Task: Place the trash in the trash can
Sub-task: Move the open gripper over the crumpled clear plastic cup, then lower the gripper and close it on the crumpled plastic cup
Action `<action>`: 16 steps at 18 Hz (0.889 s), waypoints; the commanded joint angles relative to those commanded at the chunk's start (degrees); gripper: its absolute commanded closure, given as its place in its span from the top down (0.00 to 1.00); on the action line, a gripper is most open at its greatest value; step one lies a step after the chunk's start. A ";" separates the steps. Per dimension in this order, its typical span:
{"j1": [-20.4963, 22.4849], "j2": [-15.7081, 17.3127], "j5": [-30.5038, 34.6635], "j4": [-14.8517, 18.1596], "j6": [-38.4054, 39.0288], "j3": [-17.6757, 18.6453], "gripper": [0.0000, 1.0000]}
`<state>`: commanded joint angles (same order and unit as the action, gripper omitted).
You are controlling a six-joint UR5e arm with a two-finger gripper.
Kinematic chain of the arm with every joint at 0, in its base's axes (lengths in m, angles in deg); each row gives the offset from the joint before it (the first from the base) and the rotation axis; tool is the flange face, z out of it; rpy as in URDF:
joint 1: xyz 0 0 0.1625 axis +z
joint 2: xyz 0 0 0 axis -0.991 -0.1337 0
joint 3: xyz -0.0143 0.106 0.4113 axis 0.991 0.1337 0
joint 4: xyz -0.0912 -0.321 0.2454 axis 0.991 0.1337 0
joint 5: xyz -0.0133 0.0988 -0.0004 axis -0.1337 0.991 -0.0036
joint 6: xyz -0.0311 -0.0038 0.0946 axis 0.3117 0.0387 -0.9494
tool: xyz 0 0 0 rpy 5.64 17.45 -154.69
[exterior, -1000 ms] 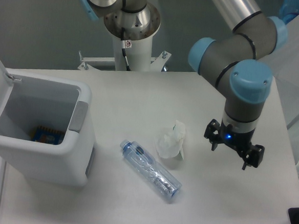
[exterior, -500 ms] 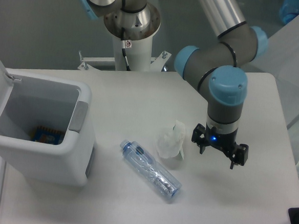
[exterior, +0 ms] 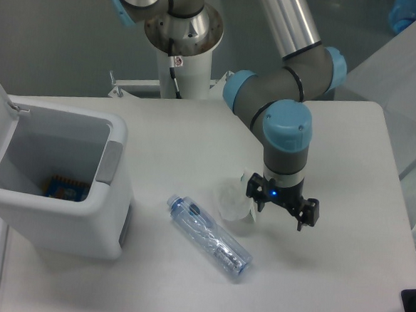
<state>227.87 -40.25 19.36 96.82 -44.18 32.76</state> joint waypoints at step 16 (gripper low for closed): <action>-2.91 0.53 3.17 -0.18 -0.70 6.08 0.00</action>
<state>224.96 -39.72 22.53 96.64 -44.89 38.84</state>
